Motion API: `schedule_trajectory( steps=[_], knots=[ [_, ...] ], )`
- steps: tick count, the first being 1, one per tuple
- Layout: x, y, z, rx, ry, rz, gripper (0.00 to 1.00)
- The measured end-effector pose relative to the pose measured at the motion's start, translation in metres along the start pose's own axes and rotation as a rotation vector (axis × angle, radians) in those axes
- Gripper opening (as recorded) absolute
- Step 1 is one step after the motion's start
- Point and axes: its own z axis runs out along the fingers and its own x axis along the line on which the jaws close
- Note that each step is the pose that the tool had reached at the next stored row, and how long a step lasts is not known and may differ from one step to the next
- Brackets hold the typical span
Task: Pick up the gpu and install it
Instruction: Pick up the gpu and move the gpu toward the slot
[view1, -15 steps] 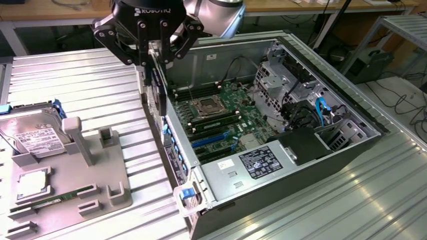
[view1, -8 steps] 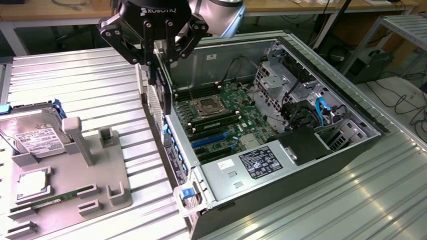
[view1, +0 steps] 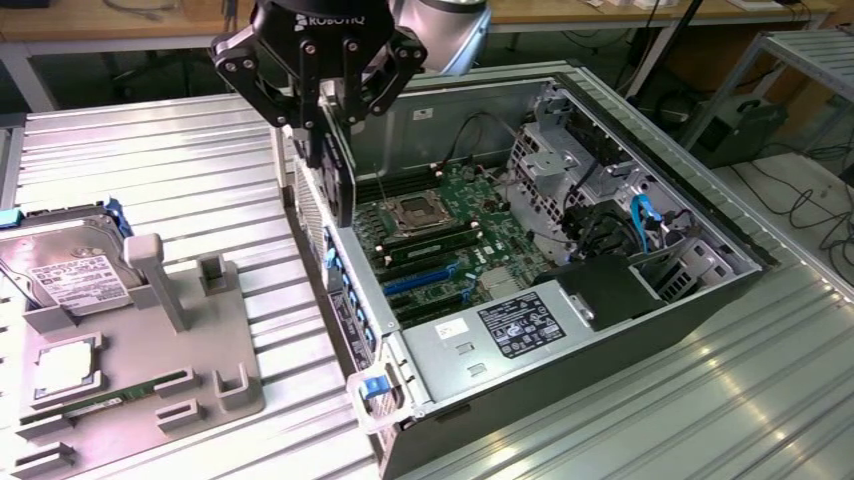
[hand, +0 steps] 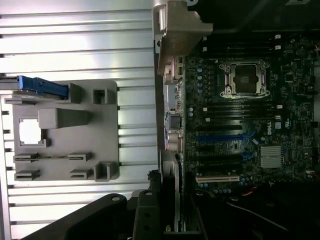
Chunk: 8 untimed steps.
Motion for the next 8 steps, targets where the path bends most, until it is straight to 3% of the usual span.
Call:
schedule_trajectory(
  steps=[8],
  knots=[
    [-0.0094, 0.0004, 0.0001, 0.0, 0.0, 0.0, 0.27]
  ],
)
